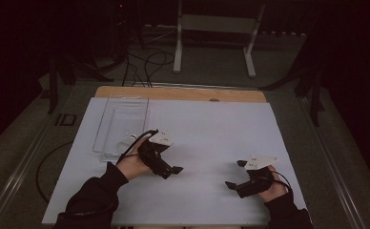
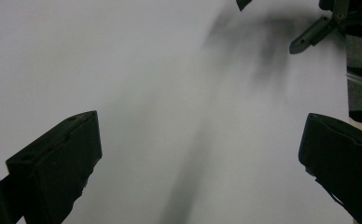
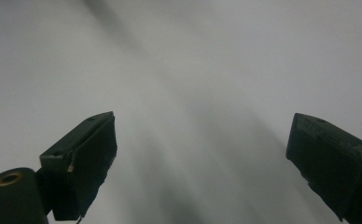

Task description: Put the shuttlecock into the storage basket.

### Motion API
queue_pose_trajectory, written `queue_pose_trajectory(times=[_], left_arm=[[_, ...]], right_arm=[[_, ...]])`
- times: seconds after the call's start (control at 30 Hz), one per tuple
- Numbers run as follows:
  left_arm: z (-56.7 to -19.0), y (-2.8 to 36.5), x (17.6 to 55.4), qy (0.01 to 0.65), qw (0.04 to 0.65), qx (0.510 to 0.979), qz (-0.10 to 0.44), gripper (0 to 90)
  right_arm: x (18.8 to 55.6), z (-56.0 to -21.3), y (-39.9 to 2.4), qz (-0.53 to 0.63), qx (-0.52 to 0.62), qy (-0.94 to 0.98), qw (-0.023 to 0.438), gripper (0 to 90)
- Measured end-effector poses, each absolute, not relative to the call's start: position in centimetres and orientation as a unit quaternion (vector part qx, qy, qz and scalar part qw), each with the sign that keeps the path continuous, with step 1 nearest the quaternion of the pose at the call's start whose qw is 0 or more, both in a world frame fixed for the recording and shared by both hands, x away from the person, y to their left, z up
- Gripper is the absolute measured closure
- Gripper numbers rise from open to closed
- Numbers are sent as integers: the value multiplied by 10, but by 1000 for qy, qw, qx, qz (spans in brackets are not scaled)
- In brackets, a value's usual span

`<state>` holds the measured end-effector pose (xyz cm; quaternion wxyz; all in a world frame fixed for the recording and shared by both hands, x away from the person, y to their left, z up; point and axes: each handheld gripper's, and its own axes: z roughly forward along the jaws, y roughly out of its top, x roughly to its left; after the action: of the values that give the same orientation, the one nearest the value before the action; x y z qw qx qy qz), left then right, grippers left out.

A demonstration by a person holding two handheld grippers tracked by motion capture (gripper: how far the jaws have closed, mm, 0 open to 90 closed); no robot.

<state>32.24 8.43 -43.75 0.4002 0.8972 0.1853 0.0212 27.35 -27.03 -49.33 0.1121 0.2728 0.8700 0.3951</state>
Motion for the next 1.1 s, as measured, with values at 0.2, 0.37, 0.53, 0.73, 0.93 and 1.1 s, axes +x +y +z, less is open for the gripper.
queue_pose_trajectory(times=[0.2,0.37,0.53,0.73,0.93,1.1], left_arm=[[-446,90,318,189,397,898,14,1],[-454,96,313,187,393,900,10,1],[-459,102,307,195,396,897,10,1],[-466,109,301,191,396,898,7,1],[-473,119,296,199,393,898,11,1],[-479,127,292,194,400,896,7,1]], right_arm=[[273,-493,-270,393,273,871,112,85],[273,-494,-270,391,272,872,110,85],[272,-494,-270,395,265,873,110,85],[272,-493,-270,395,264,873,110,85],[271,-493,-271,395,262,874,108,85],[271,-492,-271,395,263,874,107,85]])
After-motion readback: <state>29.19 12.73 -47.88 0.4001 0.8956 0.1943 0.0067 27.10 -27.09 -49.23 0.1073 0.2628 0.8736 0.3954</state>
